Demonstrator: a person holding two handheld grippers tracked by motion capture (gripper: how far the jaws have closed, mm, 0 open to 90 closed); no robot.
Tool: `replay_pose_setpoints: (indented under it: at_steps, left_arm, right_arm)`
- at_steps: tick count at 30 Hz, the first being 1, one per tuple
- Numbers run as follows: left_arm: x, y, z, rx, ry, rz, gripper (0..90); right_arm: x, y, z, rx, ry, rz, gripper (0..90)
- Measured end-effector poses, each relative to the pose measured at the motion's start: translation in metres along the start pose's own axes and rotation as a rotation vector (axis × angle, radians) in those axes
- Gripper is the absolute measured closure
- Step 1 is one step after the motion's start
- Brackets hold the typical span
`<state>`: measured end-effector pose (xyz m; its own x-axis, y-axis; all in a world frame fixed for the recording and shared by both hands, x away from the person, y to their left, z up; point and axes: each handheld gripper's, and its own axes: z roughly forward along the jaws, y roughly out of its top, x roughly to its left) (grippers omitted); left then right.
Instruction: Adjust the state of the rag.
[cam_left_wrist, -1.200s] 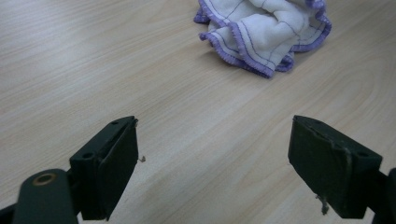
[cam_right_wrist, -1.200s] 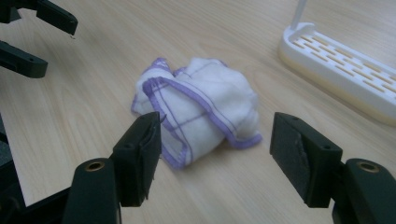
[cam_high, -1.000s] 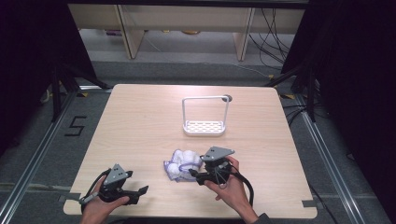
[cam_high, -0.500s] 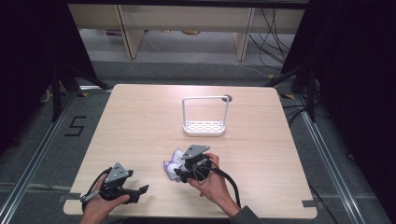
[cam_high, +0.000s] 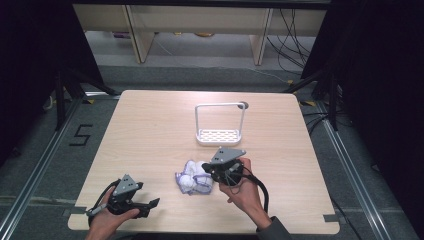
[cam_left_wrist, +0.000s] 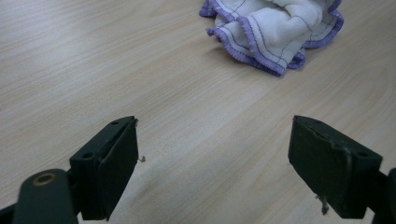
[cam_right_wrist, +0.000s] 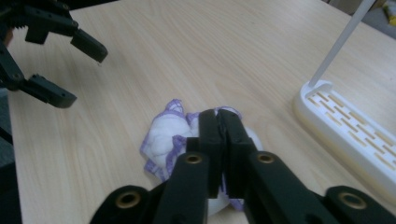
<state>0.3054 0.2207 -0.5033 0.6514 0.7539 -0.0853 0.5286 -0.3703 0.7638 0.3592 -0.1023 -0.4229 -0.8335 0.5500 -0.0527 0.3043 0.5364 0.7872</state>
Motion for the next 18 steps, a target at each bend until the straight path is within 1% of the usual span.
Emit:
replay_pose_setpoints:
  at_steps: [1, 2, 3, 4, 5, 6, 7, 8, 9, 10, 11, 12, 13, 15, 16, 17, 18]
  left_arm:
    - [0.0, 0.0, 0.0, 0.007, 0.0, 0.005, 15.8]
    - [0.0, 0.0, 0.0, 0.005, 0.004, 0.005, 15.7]
    - [0.0, 0.0, 0.0, 0.007, 0.004, 0.005, 15.8]
    - [0.0, 0.0, 0.0, 0.008, 0.0, 0.005, 15.8]
    - [0.001, 0.0, 0.0, 0.004, 0.001, 0.006, 15.7]
    - [0.001, 0.0, 0.0, 0.001, 0.001, 0.004, 15.8]
    - [0.001, 0.0, 0.0, 0.0, -0.001, 0.0, 15.7]
    - [0.001, 0.0, 0.0, 0.0, -0.001, 0.0, 15.8]
    - [0.001, 0.0, 0.0, 0.001, -0.002, 0.002, 15.8]
    - [0.001, 0.0, 0.0, 0.0, -0.001, 0.004, 15.7]
    - [0.001, 0.0, 0.0, 0.003, -0.003, 0.005, 15.8]
    - [0.001, 0.0, 0.0, 0.005, -0.005, 0.006, 15.8]
    - [0.001, 0.0, 0.0, 0.005, -0.005, 0.006, 15.8]
    - [0.0, 0.0, 0.0, 0.008, -0.007, 0.006, 15.8]
    - [0.0, 0.0, 0.0, 0.005, -0.002, 0.009, 15.7]
    - [0.0, 0.0, 0.0, 0.005, -0.002, 0.009, 15.8]
    - [0.0, 0.0, 0.0, 0.006, -0.001, 0.001, 15.8]
  right_arm:
    - [-0.001, 0.0, 0.002, -0.009, 0.007, 0.007, 85.2]
    - [0.0, 0.0, 0.003, 0.002, -0.004, 0.019, 80.2]
    - [0.002, 0.0, 0.007, 0.022, -0.011, 0.024, 78.7]
    - [0.003, 0.0, 0.011, 0.027, 0.005, 0.025, 78.1]
    - [0.006, 0.0, 0.014, 0.03, 0.002, 0.013, 76.5]
    - [0.007, 0.001, 0.018, 0.045, 0.014, 0.005, 74.5]
    - [0.009, 0.001, 0.021, 0.048, 0.016, 0.005, 72.6]
    - [0.011, 0.001, 0.023, 0.05, 0.003, 0.016, 70.5]
    - [0.013, 0.0, 0.026, 0.061, 0.004, 0.017, 68.1]
    - [0.014, 0.0, 0.028, 0.079, 0.009, 0.013, 66.1]
    - [0.014, 0.0, 0.031, 0.075, 0.009, 0.001, 63.9]
    - [0.015, -0.001, 0.034, 0.095, 0.013, 0.004, 62.8]
    - [0.015, -0.001, 0.034, 0.095, 0.013, 0.004, 62.8]
    - [0.017, -0.003, 0.04, 0.108, 0.007, 0.008, 60.8]
    - [0.018, -0.004, 0.047, 0.129, 0.014, -0.011, 57.2]
    - [0.018, -0.004, 0.047, 0.129, 0.014, -0.011, 57.2]
    - [0.019, -0.007, 0.054, 0.145, 0.001, -0.018, 58.0]
